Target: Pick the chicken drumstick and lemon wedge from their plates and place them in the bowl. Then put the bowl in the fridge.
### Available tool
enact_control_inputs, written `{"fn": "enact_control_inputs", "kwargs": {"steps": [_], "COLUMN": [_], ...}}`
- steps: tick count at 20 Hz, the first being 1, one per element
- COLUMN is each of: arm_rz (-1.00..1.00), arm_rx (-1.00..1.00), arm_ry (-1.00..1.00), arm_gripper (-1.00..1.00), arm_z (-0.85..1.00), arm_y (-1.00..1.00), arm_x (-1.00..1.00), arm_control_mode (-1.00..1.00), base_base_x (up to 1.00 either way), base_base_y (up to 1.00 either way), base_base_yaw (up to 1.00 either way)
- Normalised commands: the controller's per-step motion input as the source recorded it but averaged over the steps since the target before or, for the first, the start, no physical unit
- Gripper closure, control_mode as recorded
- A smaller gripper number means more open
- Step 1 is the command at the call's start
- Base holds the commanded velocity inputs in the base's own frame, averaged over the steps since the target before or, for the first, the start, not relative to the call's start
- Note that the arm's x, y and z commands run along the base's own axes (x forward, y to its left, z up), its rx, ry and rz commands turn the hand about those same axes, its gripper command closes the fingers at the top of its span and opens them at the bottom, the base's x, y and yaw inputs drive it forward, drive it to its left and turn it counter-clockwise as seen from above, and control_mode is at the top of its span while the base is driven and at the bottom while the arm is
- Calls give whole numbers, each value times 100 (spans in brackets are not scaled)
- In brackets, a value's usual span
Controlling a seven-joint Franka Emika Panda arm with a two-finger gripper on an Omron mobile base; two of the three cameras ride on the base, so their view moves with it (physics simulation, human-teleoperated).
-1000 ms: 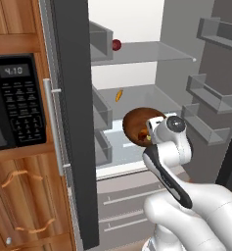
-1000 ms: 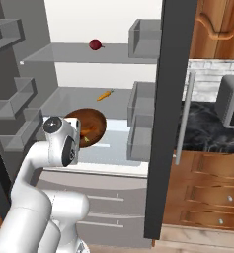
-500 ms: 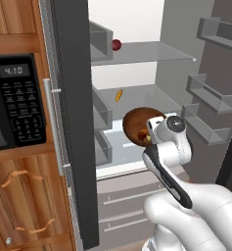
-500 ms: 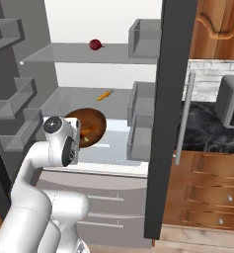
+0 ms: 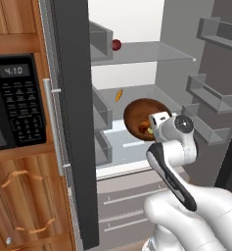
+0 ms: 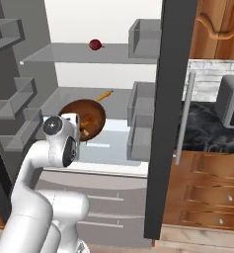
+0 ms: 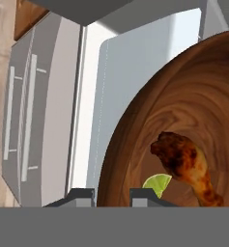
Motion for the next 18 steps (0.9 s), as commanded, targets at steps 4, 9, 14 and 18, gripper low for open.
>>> {"fn": "enact_control_inputs", "kwargs": {"steps": [4,9,14,18], "arm_rz": [0,3,1,0], "arm_rx": [-9,-1,0,2], "arm_ry": [19,-3,-1,0], "arm_gripper": [100,100,100,100], "arm_z": [12,32,37,24], "arm_y": [1,9,5,19], "arm_x": [46,27,15,43], "arm_control_mode": [-100,-100,-100,-100], "base_base_x": [0,0,0,0], "base_base_y": [0,0,0,0], "base_base_yaw": [0,0,0,0]}}
